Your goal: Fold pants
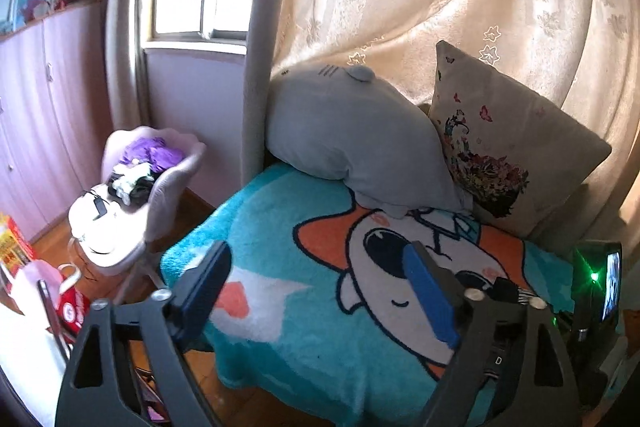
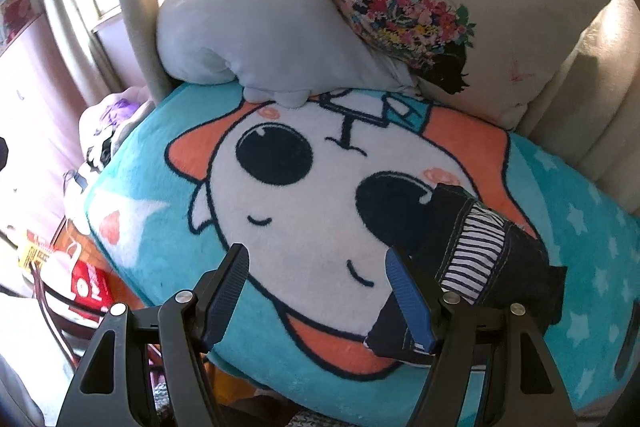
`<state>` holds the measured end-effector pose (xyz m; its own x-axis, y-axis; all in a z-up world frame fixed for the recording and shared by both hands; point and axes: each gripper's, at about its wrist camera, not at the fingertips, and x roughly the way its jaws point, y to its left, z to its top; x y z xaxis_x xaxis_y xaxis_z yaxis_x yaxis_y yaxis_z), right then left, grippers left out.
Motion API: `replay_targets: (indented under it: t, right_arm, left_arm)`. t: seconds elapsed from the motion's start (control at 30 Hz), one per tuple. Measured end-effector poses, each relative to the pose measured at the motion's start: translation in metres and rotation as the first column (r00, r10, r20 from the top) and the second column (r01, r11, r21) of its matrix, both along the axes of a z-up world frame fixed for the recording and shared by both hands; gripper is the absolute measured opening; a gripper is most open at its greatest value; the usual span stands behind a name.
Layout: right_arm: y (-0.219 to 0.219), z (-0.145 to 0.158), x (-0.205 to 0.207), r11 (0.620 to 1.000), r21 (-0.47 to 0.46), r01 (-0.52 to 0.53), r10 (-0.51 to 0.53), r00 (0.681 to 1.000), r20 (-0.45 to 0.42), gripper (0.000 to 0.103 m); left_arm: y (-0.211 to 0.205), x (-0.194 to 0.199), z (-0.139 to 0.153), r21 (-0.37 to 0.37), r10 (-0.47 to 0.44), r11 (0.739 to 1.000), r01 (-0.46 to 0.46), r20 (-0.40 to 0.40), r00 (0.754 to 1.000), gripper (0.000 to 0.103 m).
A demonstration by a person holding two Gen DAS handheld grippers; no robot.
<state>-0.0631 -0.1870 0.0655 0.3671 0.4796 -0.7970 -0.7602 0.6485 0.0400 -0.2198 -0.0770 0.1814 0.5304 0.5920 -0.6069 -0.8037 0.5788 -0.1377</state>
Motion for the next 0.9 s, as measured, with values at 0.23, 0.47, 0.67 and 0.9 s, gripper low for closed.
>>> replay_targets:
  t: [0.23, 0.47, 0.67, 0.9]
  right_arm:
    - [0.003, -0.004, -0.001, 0.996, 0.0, -0.094, 0.094, 0.996, -0.001, 0.075]
    - [-0.01, -0.006, 0.016, 0.996, 0.031, -0.079, 0.08, 0.996, -0.027, 0.075]
    - [-0.054, 0.007, 0.053, 0.993, 0.107, 0.041, -0.037, 0.999, -0.038, 0.075]
    - [-0.171, 0.008, 0.112, 0.927, 0.175, 0.333, -0.315, 0.941, -0.122, 0.075]
  left_arm:
    - [-0.022, 0.004, 0.002, 0.036, 0.042, 0.999, -0.041, -0.036, 0.998, 0.099]
    - [-0.023, 0.022, -0.008, -0.007, 0.073, 0.997, -0.074, -0.105, 0.992, 0.099]
    - [-0.026, 0.056, -0.023, -0.108, -0.033, 0.994, 0.018, -0.137, 0.99, 0.099]
    - [-0.04, 0.122, -0.053, -0.316, -0.283, 0.916, 0.246, -0.077, 0.956, 0.099]
